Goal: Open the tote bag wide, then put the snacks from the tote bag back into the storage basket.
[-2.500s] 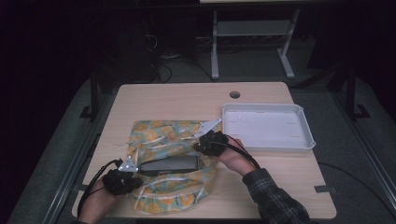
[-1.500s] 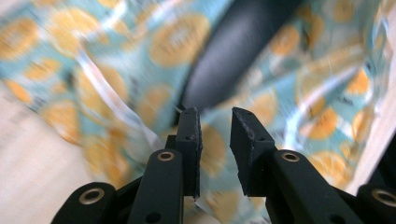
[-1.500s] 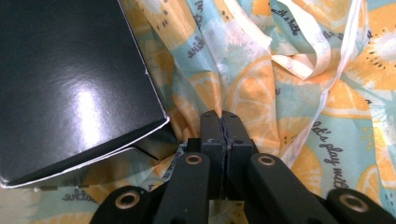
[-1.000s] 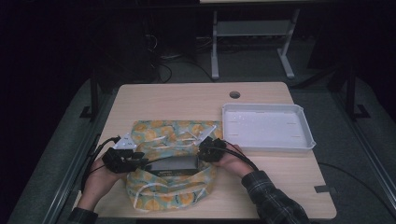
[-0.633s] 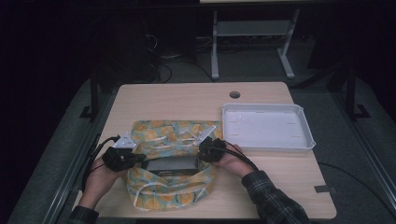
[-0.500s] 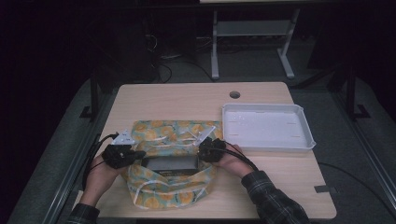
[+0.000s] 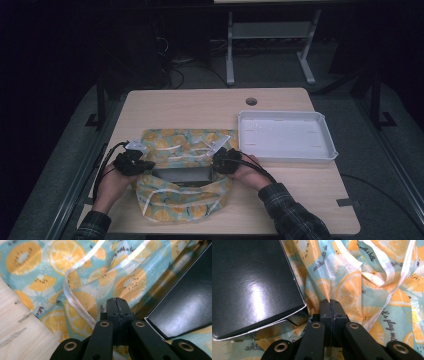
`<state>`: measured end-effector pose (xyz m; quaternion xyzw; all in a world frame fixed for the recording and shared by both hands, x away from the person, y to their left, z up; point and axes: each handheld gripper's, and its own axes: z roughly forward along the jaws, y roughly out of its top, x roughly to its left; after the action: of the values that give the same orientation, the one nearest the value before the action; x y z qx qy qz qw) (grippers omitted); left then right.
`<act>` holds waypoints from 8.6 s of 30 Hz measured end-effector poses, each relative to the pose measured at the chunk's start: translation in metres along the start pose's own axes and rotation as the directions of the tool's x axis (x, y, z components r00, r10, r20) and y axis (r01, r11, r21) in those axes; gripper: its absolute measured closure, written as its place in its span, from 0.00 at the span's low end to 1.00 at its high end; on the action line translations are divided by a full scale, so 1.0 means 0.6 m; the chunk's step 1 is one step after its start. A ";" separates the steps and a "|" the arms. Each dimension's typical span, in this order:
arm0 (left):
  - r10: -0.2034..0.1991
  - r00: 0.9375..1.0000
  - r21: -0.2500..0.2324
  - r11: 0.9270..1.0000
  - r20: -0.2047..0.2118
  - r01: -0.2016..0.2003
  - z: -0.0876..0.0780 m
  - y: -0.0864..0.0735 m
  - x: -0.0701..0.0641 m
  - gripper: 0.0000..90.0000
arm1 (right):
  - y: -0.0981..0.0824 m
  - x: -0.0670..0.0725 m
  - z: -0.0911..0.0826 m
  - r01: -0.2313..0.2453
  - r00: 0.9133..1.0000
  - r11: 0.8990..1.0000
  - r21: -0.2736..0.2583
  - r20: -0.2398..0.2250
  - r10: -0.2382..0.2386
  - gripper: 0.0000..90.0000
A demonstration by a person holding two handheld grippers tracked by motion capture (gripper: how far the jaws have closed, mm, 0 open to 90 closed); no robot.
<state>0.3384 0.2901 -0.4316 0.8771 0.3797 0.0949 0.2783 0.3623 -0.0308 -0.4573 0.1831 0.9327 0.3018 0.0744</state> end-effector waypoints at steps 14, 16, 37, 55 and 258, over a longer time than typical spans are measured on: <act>0.007 1.000 0.065 0.998 -0.010 -0.007 0.019 -0.014 0.005 1.00 | -0.002 -0.002 -0.001 0.006 1.000 1.000 0.004 0.001 -0.006 0.98; 0.009 1.000 0.064 0.998 -0.008 -0.009 0.019 -0.014 0.005 1.00 | -0.003 -0.004 -0.003 -0.007 1.000 1.000 -0.002 -0.020 0.007 0.92; -0.037 0.999 -0.105 0.994 0.003 0.037 -0.037 -0.013 0.010 0.85 | -0.023 0.011 -0.145 -0.073 0.996 0.989 -0.131 -0.060 0.065 0.82; -0.021 0.998 -0.049 0.999 0.066 0.025 -0.080 -0.066 -0.069 0.97 | -0.054 0.054 -0.151 -0.049 0.992 0.995 -0.082 -0.118 0.040 0.91; 0.071 0.992 -0.169 0.984 0.104 -0.053 -0.077 -0.058 -0.075 0.42 | 0.081 -0.033 -0.170 0.185 0.976 0.983 -0.014 -0.114 -0.186 0.46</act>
<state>0.2685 0.2965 -0.4112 0.8662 0.3271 0.0863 0.3677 0.3697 -0.0566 -0.3458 0.0774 0.9479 0.3052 0.0487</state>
